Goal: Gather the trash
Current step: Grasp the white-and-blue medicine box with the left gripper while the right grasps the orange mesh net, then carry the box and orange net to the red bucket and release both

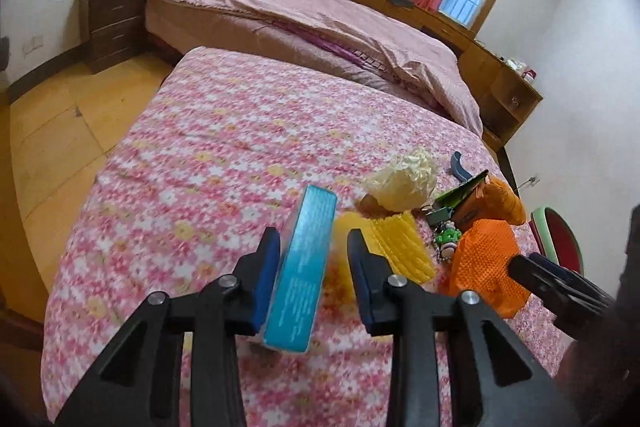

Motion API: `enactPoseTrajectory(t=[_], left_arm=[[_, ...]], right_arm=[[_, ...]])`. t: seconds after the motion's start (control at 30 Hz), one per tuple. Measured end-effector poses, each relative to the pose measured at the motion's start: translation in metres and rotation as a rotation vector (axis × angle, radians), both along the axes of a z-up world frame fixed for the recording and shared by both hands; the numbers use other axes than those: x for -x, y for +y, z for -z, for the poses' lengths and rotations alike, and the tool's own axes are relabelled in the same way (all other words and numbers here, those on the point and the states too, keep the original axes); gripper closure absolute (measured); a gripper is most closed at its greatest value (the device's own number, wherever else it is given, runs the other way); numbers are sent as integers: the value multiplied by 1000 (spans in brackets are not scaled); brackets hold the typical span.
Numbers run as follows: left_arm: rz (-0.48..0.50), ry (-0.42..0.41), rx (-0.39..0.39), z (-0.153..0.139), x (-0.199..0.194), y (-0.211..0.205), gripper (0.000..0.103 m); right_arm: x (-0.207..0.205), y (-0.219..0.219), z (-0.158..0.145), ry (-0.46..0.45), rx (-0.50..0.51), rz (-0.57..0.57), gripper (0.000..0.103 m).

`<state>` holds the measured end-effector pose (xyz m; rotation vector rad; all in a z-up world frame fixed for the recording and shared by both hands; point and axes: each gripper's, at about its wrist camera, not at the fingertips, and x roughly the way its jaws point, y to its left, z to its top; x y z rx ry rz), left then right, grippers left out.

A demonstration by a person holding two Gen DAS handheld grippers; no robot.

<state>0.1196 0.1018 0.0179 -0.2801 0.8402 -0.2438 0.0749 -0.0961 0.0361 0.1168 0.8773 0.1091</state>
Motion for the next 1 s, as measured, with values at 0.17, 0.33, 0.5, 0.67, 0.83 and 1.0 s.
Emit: enactPoseTrajectory(t=[0.17,0.33,0.5,0.67,0.83,1.0], left_arm=[[-15,23,-26,6,6,-2,70],[-48,57,-46,14,3,4,70],[-24,20,-22,8,7,4,84],[-9,-35,-8,-8,19,2,85],[7,-75,8,-28,28,-3,85],[36,-99,34,-44,36,-13,85]], right_arm=[[-9,8,6,26,0,-24,79],[0,8,-6,-30,-18,-20,95],[13,2,-27,-97,-61,-24,97],[29,-1,-52,-173,-76,-18,98],[44,-13,-74,-231,-104,0,98],[58,-30,-91,-286,-106,35,98]])
